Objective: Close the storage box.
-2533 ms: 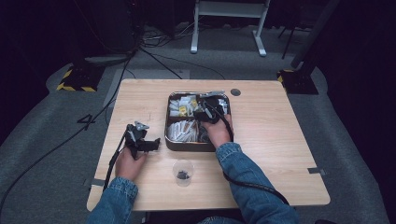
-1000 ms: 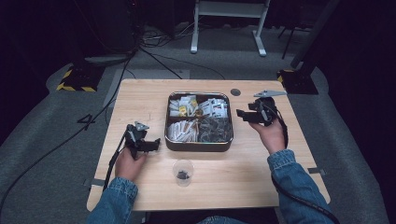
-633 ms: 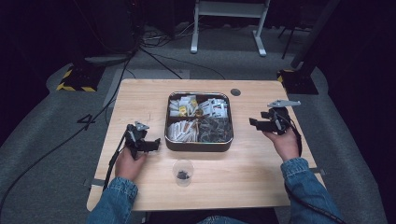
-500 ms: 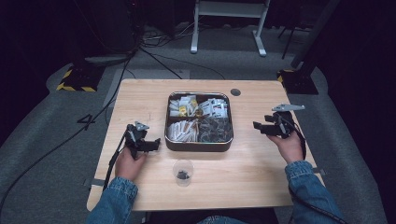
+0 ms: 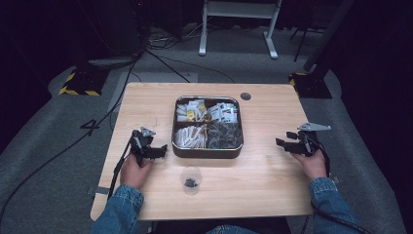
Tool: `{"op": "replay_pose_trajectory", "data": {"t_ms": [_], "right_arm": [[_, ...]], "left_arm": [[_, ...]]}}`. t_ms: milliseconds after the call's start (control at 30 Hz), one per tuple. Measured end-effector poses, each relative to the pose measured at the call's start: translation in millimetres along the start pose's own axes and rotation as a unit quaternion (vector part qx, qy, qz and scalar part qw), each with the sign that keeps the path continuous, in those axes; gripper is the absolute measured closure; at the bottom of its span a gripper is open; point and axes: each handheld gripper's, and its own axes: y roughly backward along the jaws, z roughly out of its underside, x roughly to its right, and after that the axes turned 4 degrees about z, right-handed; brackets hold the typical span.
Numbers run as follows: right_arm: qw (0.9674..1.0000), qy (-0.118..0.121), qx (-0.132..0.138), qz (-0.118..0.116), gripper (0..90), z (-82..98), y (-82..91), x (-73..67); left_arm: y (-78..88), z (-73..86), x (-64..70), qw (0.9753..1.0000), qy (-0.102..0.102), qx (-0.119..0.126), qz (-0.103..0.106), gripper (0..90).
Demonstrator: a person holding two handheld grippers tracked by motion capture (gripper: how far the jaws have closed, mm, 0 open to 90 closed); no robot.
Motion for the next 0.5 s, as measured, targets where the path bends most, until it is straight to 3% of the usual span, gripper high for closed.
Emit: {"op": "replay_pose_trajectory", "data": {"t_ms": [167,267,333,500], "right_arm": [[0.9993,-0.017,-0.027,0.019,33.7,19.8,-11.0,14.0],[0.9987,-0.007,-0.043,0.026,31.8,27.4,-16.2,17.5],[0.9989,0.013,-0.034,0.029,30.6,29.8,-17.3,17.1],[0.9988,0.011,-0.03,0.036,23.4,29.7,-20.8,17.0]], "left_arm": [[-0.1,-0.1,-0.3,1.0,-0.001,0.0,0.0,13.2],[-0.1,-0.2,-0.5,1.0,-0.002,0.0,0.001,13.2],[-0.1,-0.2,-0.4,1.0,-0.002,0.0,0.001,13.2],[-0.1,-0.2,-0.4,1.0,-0.003,0.0,0.002,13.2]]}}
